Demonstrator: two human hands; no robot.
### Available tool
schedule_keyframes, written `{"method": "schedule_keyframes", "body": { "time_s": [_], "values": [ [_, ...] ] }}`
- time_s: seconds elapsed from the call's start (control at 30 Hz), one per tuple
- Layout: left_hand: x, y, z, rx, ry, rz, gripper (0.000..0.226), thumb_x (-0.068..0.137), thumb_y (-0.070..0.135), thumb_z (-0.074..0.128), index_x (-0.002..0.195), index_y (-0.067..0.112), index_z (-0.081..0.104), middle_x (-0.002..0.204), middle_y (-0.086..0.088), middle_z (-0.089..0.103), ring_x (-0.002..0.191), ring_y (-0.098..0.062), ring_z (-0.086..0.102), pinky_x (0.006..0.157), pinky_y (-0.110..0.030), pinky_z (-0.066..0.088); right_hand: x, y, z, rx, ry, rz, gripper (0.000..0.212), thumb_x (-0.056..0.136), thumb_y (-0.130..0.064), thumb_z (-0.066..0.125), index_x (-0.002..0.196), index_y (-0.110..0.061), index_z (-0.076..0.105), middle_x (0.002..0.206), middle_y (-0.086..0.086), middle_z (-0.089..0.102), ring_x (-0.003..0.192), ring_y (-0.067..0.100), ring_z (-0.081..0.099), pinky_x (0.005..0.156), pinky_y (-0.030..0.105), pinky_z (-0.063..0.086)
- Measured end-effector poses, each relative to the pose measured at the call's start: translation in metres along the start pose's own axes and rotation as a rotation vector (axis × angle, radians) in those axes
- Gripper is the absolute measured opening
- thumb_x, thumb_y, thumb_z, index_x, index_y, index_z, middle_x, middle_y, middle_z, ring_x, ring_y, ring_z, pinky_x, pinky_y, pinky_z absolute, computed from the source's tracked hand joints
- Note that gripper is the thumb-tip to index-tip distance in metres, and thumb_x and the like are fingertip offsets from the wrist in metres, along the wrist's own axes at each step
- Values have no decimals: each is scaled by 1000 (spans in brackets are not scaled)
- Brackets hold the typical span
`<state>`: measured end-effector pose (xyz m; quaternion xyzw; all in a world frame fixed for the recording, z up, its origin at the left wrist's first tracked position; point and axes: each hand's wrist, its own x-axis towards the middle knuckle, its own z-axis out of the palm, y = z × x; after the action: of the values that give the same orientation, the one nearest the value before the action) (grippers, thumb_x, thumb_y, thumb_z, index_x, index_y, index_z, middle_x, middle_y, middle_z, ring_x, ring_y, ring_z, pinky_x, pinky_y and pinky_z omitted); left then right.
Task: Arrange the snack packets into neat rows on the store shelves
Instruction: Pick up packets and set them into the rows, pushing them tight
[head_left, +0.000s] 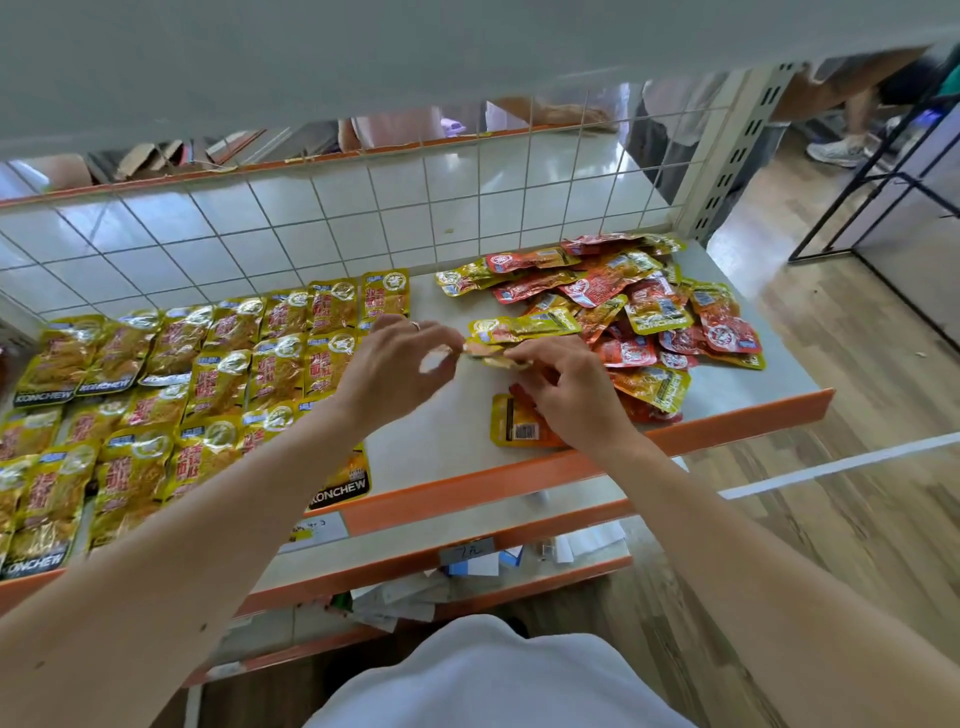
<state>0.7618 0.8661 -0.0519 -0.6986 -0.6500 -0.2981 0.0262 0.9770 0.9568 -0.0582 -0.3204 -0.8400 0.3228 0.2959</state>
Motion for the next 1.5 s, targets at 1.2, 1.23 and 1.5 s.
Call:
{"method": "schedule_keyframes", "body": {
  "time_s": [1.2,1.23,1.5],
  "values": [
    [-63,27,-50,-509,130,-943,58,92,16,72,142,32,50,109,-2,59,92,-19,67,73,-29,61,12,-60,19,934,-195,606,11,95,-11,64,105,-16,65,92,6,76,85,24,74,77,45,61],
    [-61,27,-48,-449,118,-894,58,93,15,71,143,32,49,108,-2,60,92,-18,66,75,-30,61,12,-60,20,931,-200,608,12,95,-11,64,106,-16,65,94,6,75,86,25,73,76,44,61],
    [-59,19,-37,49,-70,-718,62,94,30,68,150,19,44,140,-6,52,135,-26,39,109,-42,32,18,-59,27,799,-204,599,16,94,-9,66,110,-10,64,94,5,74,83,19,73,72,36,58]
  ]
}}
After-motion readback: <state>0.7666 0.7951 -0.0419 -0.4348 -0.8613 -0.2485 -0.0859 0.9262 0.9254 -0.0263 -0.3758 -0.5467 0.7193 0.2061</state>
